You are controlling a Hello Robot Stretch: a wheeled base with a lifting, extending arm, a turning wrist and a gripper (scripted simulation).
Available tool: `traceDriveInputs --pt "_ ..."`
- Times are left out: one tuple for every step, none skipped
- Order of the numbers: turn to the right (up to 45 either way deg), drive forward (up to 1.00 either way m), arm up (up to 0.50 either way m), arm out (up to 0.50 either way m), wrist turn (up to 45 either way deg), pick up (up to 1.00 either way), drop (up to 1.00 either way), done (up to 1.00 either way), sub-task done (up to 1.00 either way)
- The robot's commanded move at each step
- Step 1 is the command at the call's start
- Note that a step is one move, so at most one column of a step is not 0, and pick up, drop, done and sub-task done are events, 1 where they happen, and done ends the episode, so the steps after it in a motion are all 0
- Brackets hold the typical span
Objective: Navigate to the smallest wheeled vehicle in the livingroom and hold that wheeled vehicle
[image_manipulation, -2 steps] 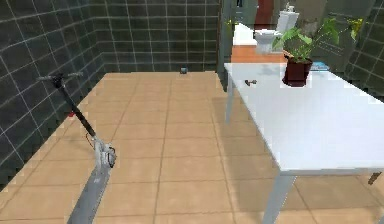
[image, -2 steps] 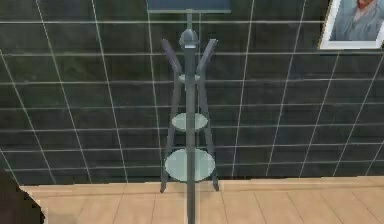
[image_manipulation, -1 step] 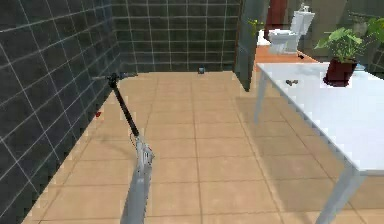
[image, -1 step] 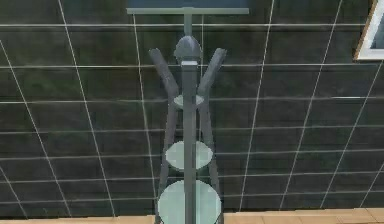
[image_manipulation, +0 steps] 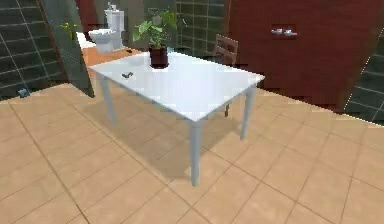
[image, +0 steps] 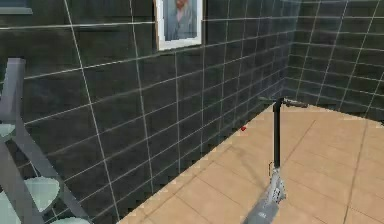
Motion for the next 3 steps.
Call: traceDriveInputs --pt "45.0 0.0 0.0 0.0 0.0 0.0 0.0 0.0 0.0" --pt "36.0 0.0 0.0 0.0 0.0 0.0 0.0 0.0 0.0" --pt "0.0 0.25 0.0 0.0 0.0 0.0 0.0 0.0 0.0"
